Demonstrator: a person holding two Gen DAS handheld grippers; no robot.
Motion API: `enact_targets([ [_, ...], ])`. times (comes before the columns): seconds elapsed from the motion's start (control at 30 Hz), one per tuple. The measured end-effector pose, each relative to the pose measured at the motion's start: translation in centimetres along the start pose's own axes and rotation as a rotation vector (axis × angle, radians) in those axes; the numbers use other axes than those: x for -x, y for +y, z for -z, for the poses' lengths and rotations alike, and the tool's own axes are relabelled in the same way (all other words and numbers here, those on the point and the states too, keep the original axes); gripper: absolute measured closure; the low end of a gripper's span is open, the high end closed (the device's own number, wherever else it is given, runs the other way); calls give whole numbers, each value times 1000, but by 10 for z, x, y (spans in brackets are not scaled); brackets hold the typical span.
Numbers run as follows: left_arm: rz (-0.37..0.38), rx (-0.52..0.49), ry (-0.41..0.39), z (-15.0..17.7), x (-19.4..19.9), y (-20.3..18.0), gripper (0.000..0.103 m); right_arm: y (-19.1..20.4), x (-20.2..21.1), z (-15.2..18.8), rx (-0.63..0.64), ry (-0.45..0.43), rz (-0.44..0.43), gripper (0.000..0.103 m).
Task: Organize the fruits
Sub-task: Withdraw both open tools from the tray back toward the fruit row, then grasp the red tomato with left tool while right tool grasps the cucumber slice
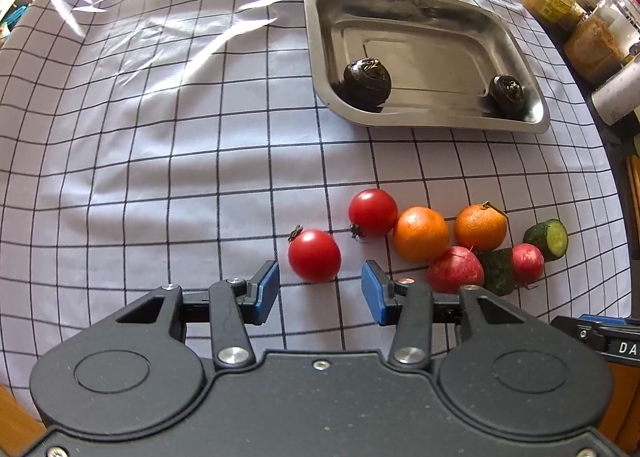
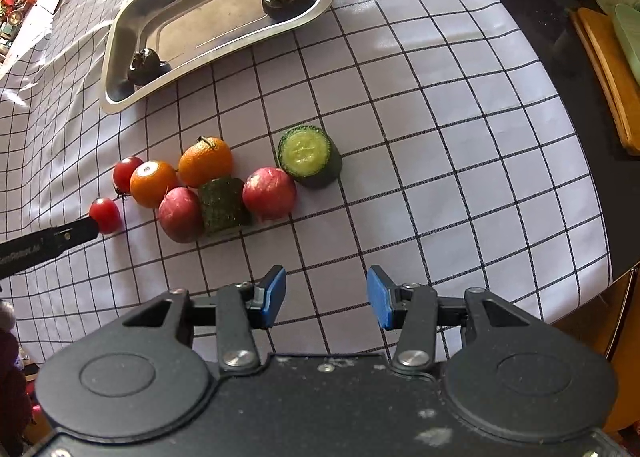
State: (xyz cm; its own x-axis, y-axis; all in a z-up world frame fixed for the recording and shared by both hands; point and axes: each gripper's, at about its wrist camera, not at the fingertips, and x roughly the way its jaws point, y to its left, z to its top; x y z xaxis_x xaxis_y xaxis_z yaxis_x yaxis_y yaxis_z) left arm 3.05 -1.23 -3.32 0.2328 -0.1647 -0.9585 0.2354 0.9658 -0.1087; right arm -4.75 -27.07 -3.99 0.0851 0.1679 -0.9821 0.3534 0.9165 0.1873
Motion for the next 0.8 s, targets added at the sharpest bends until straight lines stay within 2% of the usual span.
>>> enact_targets([
  [0.33,-1,-17,21,-9,-14,-3,50,-3,6,-12,-21,-32,11,55],
  [0.67,-27,28,42,-15,-27,7,51,5,6,-25,0,-43,8,55],
  [0.8,2,41,43,-13,-25,11,56,5,2,-28,-17,-29,-12,55],
])
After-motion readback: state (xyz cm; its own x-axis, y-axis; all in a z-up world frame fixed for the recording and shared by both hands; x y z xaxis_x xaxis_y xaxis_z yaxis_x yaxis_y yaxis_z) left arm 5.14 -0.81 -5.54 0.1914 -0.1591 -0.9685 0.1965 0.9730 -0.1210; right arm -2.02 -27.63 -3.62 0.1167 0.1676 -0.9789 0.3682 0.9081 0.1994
